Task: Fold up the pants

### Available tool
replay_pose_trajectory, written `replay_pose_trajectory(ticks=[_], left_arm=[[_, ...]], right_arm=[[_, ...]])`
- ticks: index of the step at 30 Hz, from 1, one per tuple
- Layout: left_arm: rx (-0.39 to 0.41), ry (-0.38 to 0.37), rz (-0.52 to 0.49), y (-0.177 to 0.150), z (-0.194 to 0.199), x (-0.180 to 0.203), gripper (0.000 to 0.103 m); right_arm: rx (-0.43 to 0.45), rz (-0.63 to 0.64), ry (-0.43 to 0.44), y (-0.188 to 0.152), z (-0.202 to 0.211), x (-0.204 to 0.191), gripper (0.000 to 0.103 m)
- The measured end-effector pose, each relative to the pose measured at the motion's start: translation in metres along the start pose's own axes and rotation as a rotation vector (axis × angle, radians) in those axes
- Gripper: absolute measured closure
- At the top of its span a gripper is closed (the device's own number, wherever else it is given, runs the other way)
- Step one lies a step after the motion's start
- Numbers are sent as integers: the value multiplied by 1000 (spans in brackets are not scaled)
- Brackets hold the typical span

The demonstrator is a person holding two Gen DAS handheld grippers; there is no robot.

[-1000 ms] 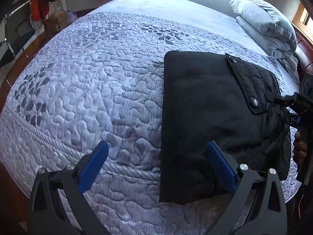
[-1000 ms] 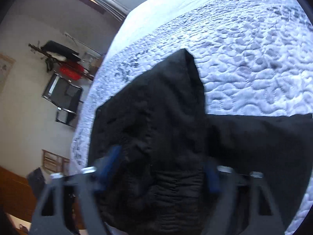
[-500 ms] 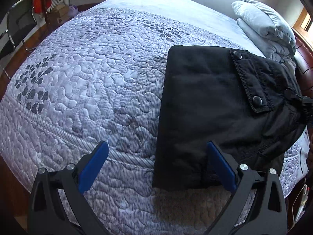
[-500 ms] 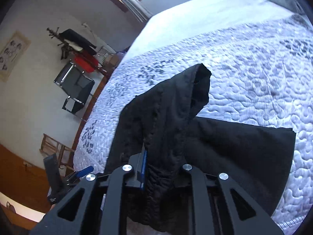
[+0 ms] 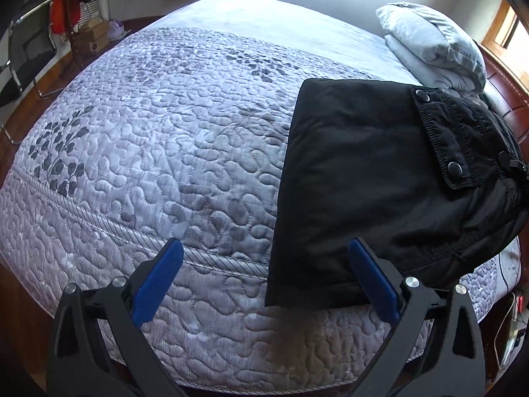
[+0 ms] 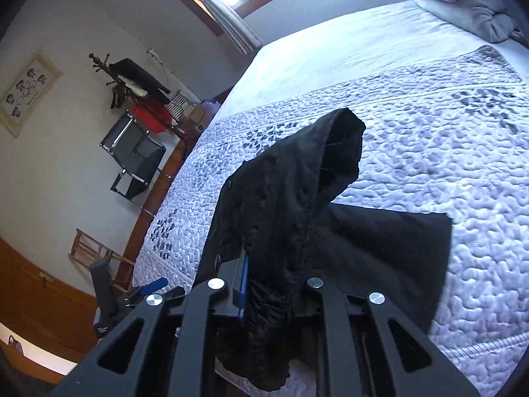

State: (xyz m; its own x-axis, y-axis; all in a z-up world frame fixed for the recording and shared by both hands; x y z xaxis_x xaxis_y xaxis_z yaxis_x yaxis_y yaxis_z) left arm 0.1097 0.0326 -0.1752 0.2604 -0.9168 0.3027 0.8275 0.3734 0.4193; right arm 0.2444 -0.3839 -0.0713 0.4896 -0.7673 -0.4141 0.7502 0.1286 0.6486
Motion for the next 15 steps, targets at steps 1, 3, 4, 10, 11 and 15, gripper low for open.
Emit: replay_pose_trajectory(ticks=[1,3,4,10,11,15], left_arm=[[1,-1,-8,-1,2,3,3],[1,-2,-17,-3,3,7,3],[1,-6,-22,-4,4,9,3],[-10,-2,-53,-11,5,19,3],[-13,0,-57,-12,5,20,3],[-24,8,-80,-17,4,23,3]], right_arm=[[1,-6,-5,-1,3,3,87],[1,-24,-16,-6,10,11,87],[1,-33,-19,-9,11,16,87],[-16,-116,-31,-31,8,48,87],[-19,-126,-30,-34,6,51,87],[-32,-183,-28,-50,-9,71,87]])
Point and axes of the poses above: each gripper's, at about its wrist camera, not at the fingertips, and z roughly against the way its jaws point, x to its right, y to its top, the point moved 5 cm from there along -z, roughly the way its jaws point, and after that the axes turned 15 degrees about z, right-handed, at the moved point
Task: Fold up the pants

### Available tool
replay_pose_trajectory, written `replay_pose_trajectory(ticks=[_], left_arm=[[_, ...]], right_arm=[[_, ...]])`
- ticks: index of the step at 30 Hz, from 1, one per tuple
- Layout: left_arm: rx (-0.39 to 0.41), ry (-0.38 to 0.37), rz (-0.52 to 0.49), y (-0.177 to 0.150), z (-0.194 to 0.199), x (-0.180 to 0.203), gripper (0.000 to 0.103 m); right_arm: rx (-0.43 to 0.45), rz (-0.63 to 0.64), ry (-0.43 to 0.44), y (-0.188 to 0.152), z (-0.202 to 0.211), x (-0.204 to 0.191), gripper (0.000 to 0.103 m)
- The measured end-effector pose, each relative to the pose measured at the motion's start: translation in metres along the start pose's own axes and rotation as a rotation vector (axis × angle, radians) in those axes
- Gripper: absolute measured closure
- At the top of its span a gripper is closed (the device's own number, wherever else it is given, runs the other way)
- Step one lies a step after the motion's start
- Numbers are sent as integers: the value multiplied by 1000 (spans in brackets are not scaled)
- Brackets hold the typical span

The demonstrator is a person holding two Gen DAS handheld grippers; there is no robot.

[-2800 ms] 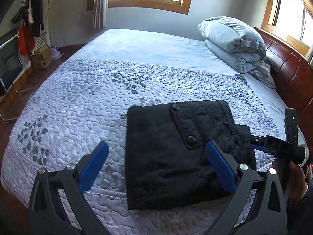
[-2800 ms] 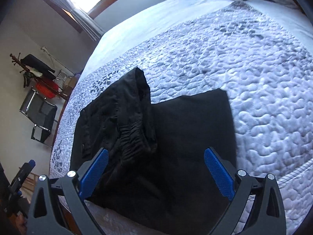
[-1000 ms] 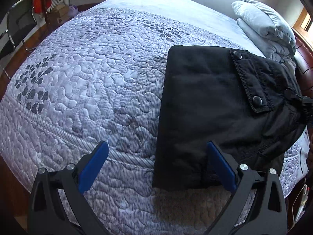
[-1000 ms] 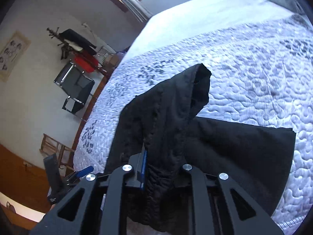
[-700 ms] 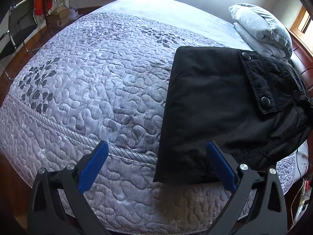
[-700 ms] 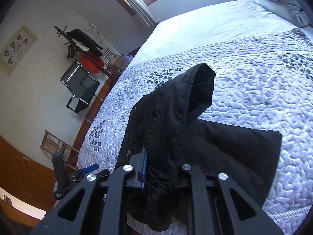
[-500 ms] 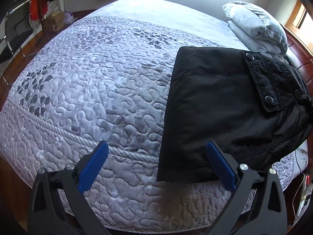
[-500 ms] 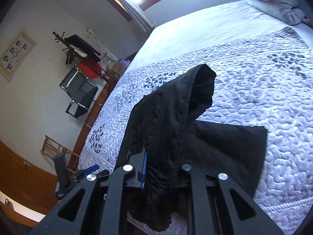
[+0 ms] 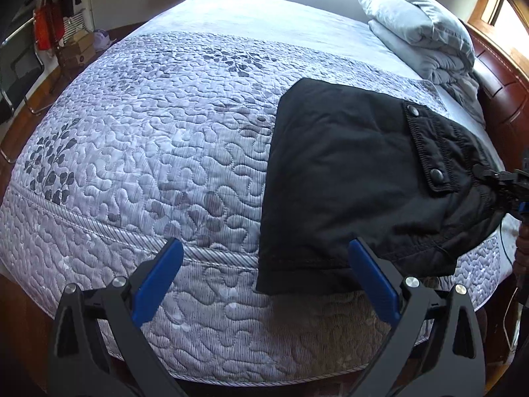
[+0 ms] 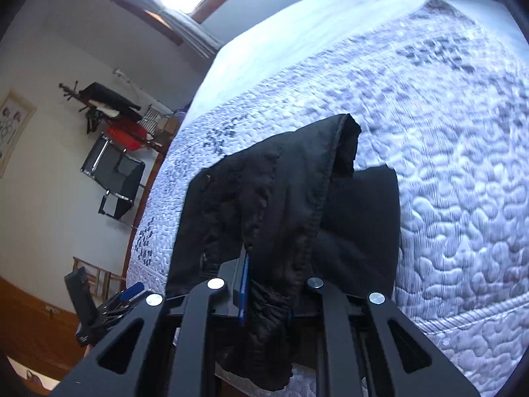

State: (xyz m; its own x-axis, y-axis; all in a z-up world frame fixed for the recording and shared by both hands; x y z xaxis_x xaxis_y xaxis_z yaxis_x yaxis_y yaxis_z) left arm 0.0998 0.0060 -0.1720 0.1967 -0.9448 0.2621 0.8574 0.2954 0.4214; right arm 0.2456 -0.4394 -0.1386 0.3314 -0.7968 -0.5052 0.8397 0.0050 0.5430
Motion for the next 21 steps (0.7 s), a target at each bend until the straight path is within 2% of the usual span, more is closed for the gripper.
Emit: replay_pose_trajectory(ticks=[5,11,17,19,21], left_arm=[[-10,12,-15,-3,-2,3,3],[-23,21,-35,-6,-4,6,3],[-25,24,-50,-9,-5,9,3],[-27,27,-50,-9,-6,9,3],[-31,26,-45,-10,-7,9,3]], right_arm=[[-25,-57,-5,-12,-21,23,86],[-36,-93,7,-25,-38,41,78],[-49,-74,5,-32,-31,38,63],[-49,-76,1,-34,-23,38,50],[-49,-76,-17,-41,-13,38,43]])
Point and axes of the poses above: each gripper's, at about its wrist camera, not at the fingertips, and z roughly against the way its jaws point, x to its right, y to its top, the point moved 5 cm from there along -z, roughly the way its jaws point, and after that the axes turned 15 degrees about z, right-handed, at the moved point
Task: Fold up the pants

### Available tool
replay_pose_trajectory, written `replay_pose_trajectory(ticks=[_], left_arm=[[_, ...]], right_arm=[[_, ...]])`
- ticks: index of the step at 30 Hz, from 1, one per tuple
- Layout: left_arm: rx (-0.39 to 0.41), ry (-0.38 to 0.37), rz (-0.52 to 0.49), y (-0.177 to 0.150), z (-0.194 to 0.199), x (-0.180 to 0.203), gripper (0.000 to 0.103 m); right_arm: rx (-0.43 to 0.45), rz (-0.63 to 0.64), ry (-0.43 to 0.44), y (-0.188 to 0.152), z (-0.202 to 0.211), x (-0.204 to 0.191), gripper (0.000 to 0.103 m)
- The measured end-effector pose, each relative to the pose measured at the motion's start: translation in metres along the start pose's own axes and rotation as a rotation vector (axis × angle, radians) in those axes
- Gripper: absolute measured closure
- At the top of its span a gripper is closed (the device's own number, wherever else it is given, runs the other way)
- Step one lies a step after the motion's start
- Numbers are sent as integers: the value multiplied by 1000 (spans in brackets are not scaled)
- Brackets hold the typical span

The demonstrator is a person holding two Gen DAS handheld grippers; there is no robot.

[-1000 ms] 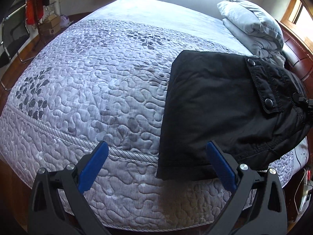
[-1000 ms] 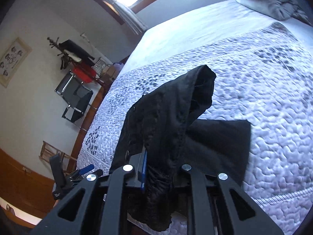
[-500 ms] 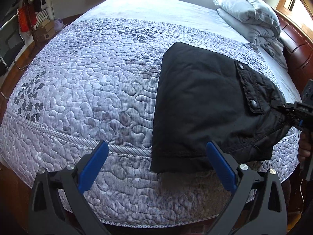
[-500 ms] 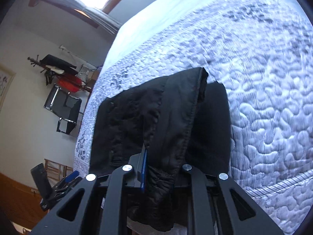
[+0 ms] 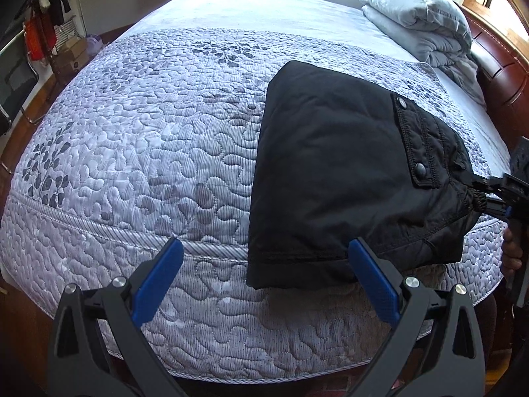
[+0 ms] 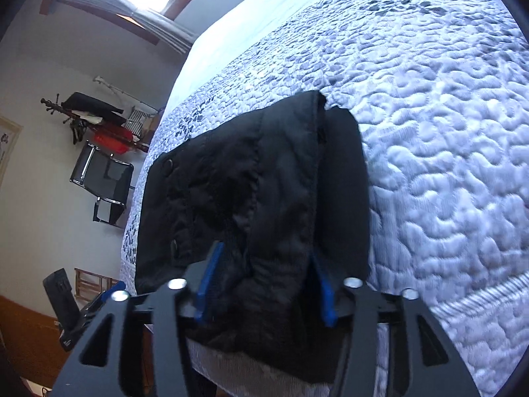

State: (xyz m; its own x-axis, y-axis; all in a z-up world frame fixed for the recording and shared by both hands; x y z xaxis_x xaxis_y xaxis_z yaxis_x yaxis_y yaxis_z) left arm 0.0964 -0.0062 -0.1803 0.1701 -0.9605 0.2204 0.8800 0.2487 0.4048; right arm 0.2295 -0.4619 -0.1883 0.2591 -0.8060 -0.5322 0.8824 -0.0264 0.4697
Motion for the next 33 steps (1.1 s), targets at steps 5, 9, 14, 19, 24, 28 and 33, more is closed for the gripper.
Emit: replay_pose_trajectory(ticks=[5,9,14,19,24,28,33], left_arm=[[0,-4,0,-1,1,2,3],[16,-15,-9,0,7,9,3],[43,-29,-21,3,20,17,3],[84,-56,-22,10,38,25,3],[132,-83,-30,17,57,35,3],[161,-96,-36,22,68,41,3],[184,-104,-48,25,75,46,3]], right_arm=[[2,0,-3,-18,15,-1,41],[-15,12,-9,-28,7,-6,42],[-7,-13,14,-25,2,-10,64],[-3,36,18,-15,12,-26,70],[18,49,49,-12,27,-43,71],[11,51,53,-18,26,-50,71],[-11,6,33,-29,12,-33,71]])
Point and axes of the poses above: each gripper's, at about its wrist camera, not at the fingertips, and z roughly against the way its jaws point, x to its right, y to its top, the point moved 5 cm from there along -z, roughly the way its jaws point, and after that the axes turned 15 degrees about z, right-handed, at the moved point
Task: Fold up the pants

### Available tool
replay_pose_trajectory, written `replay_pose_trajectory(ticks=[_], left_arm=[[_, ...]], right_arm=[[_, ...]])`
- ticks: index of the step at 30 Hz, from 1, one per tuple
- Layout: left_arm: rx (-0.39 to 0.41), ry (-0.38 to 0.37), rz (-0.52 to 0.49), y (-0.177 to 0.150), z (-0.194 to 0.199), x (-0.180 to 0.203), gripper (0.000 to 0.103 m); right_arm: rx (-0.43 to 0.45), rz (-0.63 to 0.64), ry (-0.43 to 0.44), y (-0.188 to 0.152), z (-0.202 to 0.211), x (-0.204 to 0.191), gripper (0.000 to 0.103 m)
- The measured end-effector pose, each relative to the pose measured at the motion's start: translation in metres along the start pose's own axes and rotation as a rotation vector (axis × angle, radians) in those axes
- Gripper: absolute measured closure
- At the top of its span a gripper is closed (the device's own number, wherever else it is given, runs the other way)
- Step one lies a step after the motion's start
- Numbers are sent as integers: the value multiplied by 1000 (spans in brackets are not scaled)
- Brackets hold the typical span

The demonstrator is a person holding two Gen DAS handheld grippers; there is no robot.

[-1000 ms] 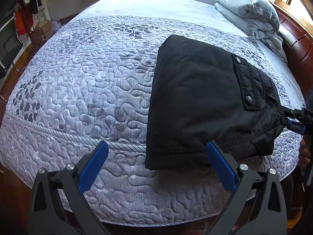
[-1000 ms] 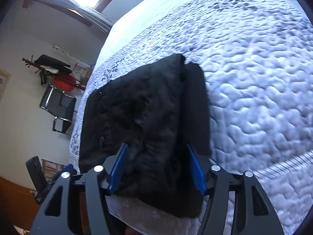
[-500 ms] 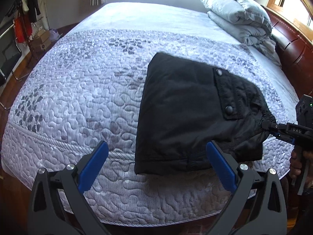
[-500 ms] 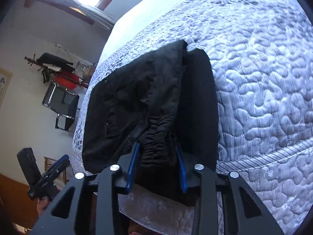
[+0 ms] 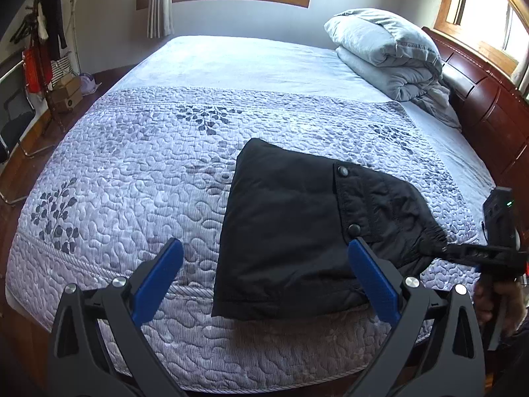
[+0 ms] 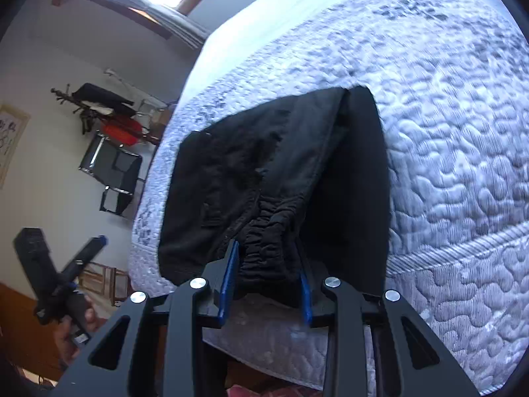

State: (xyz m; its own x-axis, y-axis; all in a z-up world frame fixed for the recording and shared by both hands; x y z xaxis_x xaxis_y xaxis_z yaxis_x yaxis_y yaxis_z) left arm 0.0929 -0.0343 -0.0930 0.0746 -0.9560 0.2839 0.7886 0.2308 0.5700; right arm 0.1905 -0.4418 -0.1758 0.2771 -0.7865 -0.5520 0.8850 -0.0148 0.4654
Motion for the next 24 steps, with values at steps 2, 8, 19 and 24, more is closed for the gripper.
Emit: replay_pose_trajectory(ticks=[2,8,19,24], left_arm=[[2,0,0,1,0,1,3],[2,2,6,2,0,0,3],[-23,25,-11,-5,-11,-3,3],[-80,53,17,-15,-32,-23,3]], right_arm=[[-11,-16,-13,-7,-5,9,71],[-32,-43,-19,-16,-20,22,71],[-23,-30,-17,-16,-5,14,54],[-22,-35,-21,-23,3,11,54]])
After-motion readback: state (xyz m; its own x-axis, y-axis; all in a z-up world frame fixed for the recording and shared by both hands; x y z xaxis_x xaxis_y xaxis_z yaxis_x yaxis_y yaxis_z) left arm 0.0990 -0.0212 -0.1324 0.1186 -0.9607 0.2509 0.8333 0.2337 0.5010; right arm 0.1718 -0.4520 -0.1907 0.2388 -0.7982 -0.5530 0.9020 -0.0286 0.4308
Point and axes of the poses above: each gripper's, at about its wrist camera, not at the fingertips, and z roughly against the way its jaws point, x to its right, y to its top, the point moved 5 cm from there along -z, roughly the way its jaws point, and after that the axes turned 15 degrees about z, right-handed, at the moved point
